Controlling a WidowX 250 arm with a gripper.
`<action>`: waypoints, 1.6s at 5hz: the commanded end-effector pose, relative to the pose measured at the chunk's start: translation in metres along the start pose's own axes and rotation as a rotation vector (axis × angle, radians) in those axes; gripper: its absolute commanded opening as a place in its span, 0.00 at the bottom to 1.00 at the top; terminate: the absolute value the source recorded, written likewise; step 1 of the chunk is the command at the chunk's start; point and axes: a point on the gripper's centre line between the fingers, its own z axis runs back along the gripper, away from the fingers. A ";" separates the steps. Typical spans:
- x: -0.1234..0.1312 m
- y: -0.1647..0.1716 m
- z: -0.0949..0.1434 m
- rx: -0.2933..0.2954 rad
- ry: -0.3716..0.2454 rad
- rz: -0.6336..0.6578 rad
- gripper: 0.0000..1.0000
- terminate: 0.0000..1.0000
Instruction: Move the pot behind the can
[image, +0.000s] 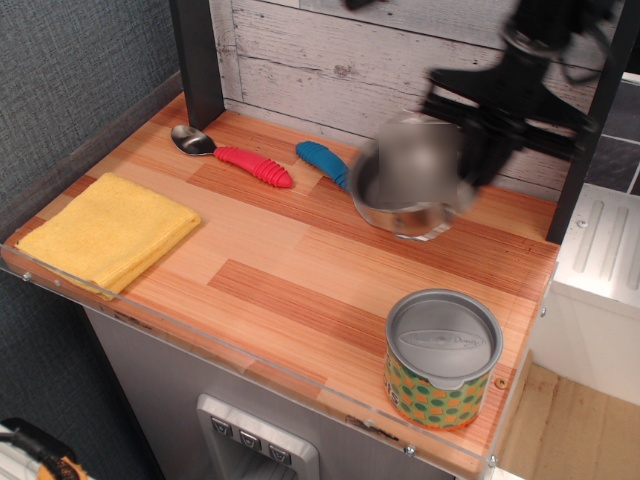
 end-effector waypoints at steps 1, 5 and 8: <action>-0.003 -0.022 0.017 -0.023 -0.088 -0.038 0.00 0.00; -0.001 -0.052 -0.008 -0.052 -0.031 -0.045 0.00 0.00; -0.003 -0.061 -0.022 -0.162 -0.119 0.039 1.00 0.00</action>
